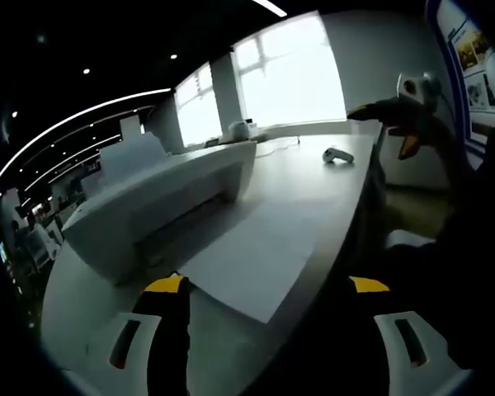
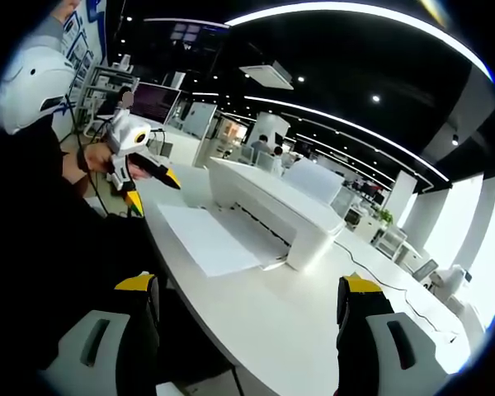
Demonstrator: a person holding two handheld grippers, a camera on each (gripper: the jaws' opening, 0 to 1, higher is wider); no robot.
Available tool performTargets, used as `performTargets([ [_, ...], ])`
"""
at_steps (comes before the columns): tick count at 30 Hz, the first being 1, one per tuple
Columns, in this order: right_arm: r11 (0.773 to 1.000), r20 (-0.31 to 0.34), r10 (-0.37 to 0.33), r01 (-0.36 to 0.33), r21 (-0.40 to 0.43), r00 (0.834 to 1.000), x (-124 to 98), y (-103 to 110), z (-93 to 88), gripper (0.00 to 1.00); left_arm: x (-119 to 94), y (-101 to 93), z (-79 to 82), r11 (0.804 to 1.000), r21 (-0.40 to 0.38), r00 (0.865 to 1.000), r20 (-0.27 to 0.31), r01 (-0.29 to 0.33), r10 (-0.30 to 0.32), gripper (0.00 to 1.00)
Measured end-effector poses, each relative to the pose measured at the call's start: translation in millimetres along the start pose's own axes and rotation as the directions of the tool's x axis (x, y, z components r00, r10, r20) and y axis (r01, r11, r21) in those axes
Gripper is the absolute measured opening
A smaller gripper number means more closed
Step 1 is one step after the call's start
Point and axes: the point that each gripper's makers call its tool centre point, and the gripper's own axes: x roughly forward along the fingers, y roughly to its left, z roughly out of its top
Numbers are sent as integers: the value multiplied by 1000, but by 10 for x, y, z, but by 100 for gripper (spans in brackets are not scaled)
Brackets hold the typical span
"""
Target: Remove the paper from the printer output slot and place it on top of the printer
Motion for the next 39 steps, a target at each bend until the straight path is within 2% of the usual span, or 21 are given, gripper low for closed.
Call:
performTargets([
  [39, 1000, 0, 1, -1, -3, 1000, 5, 2, 1, 84, 50, -55, 20, 999, -18, 1000, 12, 27, -27, 79],
])
